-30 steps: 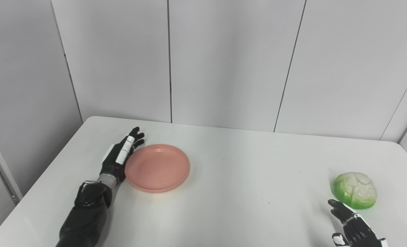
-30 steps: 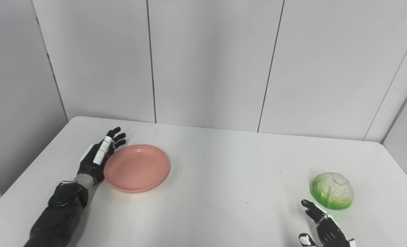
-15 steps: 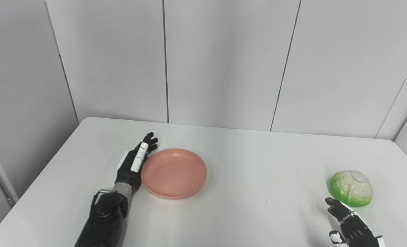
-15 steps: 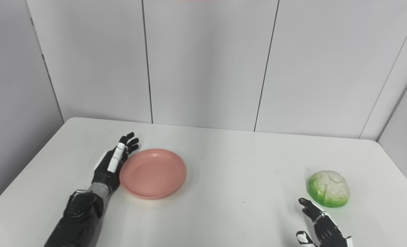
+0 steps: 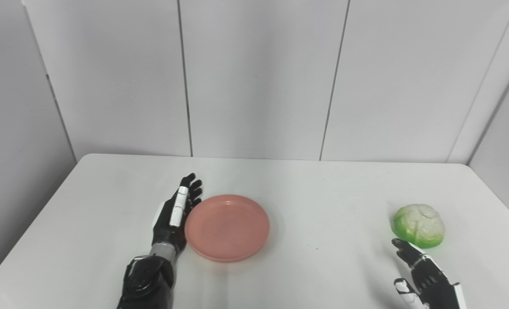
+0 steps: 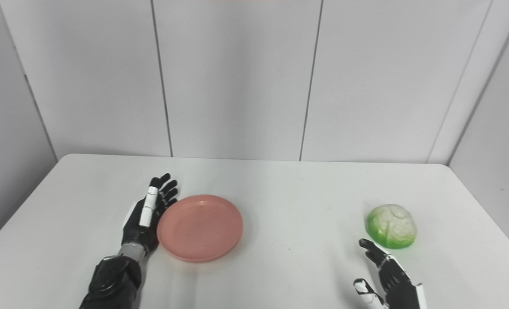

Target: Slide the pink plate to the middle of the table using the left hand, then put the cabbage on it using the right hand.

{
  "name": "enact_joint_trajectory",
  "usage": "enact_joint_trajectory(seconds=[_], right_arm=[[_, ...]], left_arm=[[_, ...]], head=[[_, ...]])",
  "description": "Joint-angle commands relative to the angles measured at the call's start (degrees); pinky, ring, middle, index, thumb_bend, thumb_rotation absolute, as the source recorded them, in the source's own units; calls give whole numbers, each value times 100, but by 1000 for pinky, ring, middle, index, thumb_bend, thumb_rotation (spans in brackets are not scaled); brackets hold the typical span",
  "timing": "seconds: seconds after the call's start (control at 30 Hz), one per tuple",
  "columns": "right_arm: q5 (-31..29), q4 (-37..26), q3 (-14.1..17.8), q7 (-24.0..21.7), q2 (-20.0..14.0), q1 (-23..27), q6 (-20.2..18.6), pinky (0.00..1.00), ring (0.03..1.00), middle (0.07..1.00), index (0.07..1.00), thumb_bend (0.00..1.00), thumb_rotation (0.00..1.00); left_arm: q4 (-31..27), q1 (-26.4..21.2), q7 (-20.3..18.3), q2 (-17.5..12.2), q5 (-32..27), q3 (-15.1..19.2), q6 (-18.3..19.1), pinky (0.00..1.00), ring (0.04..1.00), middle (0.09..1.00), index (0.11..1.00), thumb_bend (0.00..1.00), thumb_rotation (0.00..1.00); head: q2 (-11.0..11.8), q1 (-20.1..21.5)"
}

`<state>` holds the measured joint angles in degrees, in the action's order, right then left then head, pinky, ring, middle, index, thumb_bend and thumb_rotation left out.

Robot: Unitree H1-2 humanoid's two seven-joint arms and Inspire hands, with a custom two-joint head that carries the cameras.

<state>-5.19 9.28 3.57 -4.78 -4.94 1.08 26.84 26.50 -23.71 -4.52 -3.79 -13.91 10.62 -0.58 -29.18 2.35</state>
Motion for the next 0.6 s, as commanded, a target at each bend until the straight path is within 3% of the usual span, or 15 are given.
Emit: enact_joint_trajectory(seconds=[0.0, 0.3, 0.57], right_arm=[[216, 435, -347, 46, 423, 454, -739, 869, 849, 792, 705, 675, 609], [526, 439, -515, 335, 720, 497, -745, 842, 834, 792, 704, 695, 617], [637, 452, -584, 460, 790, 542, -815, 847, 835, 788, 701, 698, 619]], left_arm=[[-82, -59, 21, 70, -101, 0, 186, 926, 931, 915, 903, 941, 862], [-382, 108, 260, 367, -112, 6, 450, 964, 943, 925, 899, 951, 865], [-608, 204, 288, 530, -261, 43, 786, 1000, 974, 956, 915, 951, 897]], head=[[-14, 191], [-68, 795], [-112, 914]])
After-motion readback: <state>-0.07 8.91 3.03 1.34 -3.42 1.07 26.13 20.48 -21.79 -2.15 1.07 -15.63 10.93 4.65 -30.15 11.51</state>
